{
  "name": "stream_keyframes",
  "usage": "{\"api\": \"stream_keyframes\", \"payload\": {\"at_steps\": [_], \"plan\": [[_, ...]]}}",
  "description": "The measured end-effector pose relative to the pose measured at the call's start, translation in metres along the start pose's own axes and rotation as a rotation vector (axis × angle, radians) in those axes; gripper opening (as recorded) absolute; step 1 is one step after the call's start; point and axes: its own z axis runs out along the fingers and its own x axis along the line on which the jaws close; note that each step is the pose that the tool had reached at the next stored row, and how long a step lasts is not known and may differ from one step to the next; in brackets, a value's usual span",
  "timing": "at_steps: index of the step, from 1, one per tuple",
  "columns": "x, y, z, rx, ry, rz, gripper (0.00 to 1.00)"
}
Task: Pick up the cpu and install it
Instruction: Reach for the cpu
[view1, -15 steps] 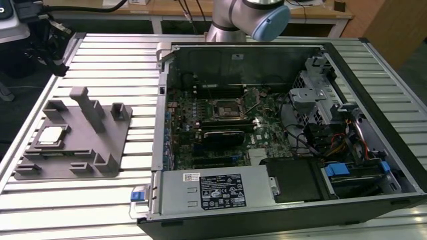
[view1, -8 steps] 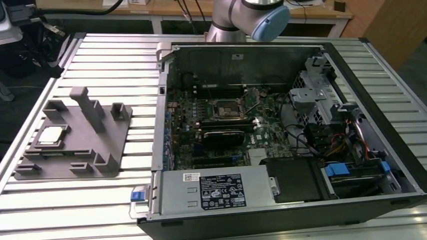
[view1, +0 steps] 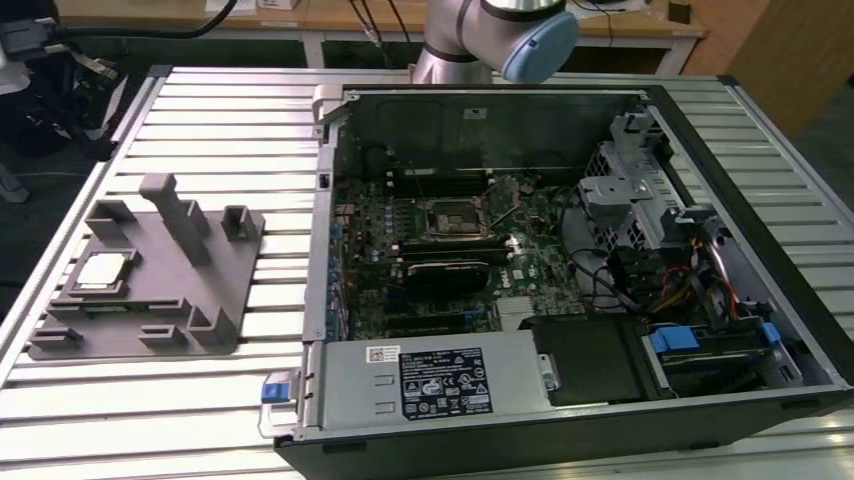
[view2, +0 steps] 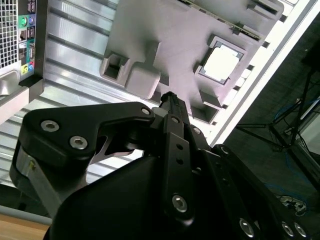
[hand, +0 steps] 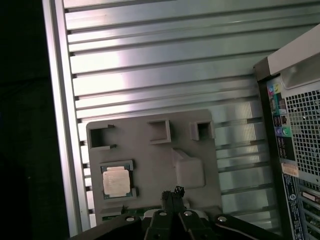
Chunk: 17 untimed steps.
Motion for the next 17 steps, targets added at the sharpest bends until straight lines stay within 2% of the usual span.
{"api": "stream_keyframes", "payload": {"at_steps": [17], "plan": [[0.019,-0.007,0.0172,0.0,0.0,0.001,0.11]]}}
